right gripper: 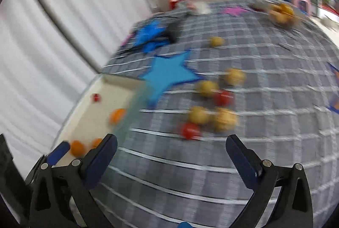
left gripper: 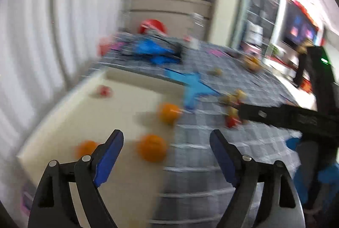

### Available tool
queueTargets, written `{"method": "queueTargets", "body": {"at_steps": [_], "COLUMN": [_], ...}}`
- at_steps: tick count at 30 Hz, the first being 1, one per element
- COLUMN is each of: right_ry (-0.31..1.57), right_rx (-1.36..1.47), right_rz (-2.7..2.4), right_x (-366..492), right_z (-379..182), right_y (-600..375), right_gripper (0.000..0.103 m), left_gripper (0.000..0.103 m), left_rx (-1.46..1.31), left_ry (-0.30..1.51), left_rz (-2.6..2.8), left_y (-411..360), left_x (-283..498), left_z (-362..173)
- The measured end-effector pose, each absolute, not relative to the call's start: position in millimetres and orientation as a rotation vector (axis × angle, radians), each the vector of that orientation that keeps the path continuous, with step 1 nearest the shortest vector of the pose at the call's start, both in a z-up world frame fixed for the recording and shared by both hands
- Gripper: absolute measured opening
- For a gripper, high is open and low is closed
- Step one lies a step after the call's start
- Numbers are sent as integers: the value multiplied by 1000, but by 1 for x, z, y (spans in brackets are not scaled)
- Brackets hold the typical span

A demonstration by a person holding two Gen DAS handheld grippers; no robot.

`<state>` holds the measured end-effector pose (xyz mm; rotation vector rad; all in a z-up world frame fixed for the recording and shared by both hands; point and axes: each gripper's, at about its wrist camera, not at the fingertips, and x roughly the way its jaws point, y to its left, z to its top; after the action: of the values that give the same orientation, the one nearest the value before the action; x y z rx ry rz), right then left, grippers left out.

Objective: Organize fruits

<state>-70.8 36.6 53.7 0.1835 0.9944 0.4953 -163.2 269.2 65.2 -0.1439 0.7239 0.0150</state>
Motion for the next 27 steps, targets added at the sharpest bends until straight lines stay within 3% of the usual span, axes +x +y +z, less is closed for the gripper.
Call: {"method": "queueTargets", "body": {"at_steps": [8, 18, 27], "right_ry": [1007, 922, 940], "right_rx": [150, 54, -19], "right_rz": [221, 132, 105], "right_x": [-66, -82, -80], "right_z": [32, 15, 8], "right_y": [-60, -86, -79], "right_gripper": [103, 103, 103], "left_gripper": [86, 87, 102], "left_rx": [-4, -7, -1], "left_ry": [832, 887, 912], "left_rz": [-46, -42, -36], "left_y": [184, 173, 171], "left_x": [-135, -125, -123], "left_z": [28, 6, 3]}}
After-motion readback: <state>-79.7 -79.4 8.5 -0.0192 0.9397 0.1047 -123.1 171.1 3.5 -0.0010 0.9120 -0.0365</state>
